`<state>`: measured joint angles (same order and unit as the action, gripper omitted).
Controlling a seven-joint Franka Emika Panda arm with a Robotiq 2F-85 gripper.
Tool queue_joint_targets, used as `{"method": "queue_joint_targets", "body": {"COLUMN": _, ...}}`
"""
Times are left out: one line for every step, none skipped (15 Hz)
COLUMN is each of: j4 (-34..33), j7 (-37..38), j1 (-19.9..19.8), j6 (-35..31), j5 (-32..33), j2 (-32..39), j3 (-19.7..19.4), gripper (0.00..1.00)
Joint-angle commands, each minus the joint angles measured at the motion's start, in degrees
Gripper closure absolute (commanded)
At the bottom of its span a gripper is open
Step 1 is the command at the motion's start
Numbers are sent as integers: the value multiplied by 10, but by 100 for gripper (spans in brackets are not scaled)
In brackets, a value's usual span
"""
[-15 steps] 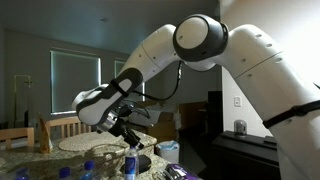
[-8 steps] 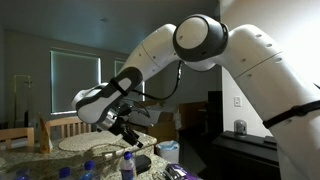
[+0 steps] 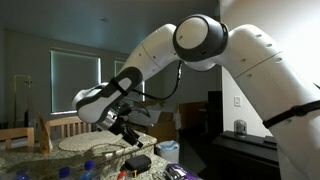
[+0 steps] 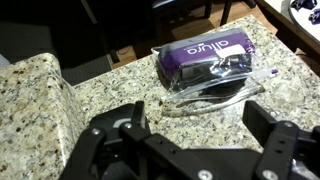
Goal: Move the cable and the empty bottle to the front.
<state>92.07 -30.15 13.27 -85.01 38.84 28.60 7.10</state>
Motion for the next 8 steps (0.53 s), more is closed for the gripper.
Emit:
{"method": "queue_joint_targets", "body": {"j4": 3, "j7": 16, "j1": -11, "j6": 11, "j5": -8, "j2": -8, "j3": 9, "gripper": 0}}
{"method": "queue_joint_targets", "body": {"j4": 3, "j7": 16, "j1": -12, "j6": 12, "j5": -8, "j2": -8, "j3": 9, "gripper": 0}}
{"method": "queue_joint_targets", "body": {"j4": 4, "j7": 17, "j1": -12, "j6": 16, "j5": -13, "j2": -8, "j3": 10, "gripper": 0}}
{"method": "queue_joint_targets", "body": {"j4": 10, "j7": 18, "j1": -13, "j6": 15, "j5": -17, "j2": -12, "j3": 11, "gripper": 0}}
{"method": "queue_joint_targets", "body": {"j4": 26, "j7": 22, "j1": -15, "j6": 7, "j5": -27, "j2": -26, "j3": 15, "gripper": 0}}
{"method": "queue_joint_targets", "body": {"j4": 40, "j7": 27, "j1": -21, "j6": -6, "j5": -45, "j2": -41, "j3": 18, "gripper": 0}}
{"method": "queue_joint_targets", "body": {"j4": 61, "j7": 36, "j1": -35, "j6": -23, "j5": -86, "j2": -68, "j3": 22, "gripper": 0}}
{"method": "queue_joint_targets", "body": {"j4": 79, "j7": 37, "j1": -42, "j6": -28, "j5": -109, "j2": -92, "j3": 20, "gripper": 0}}
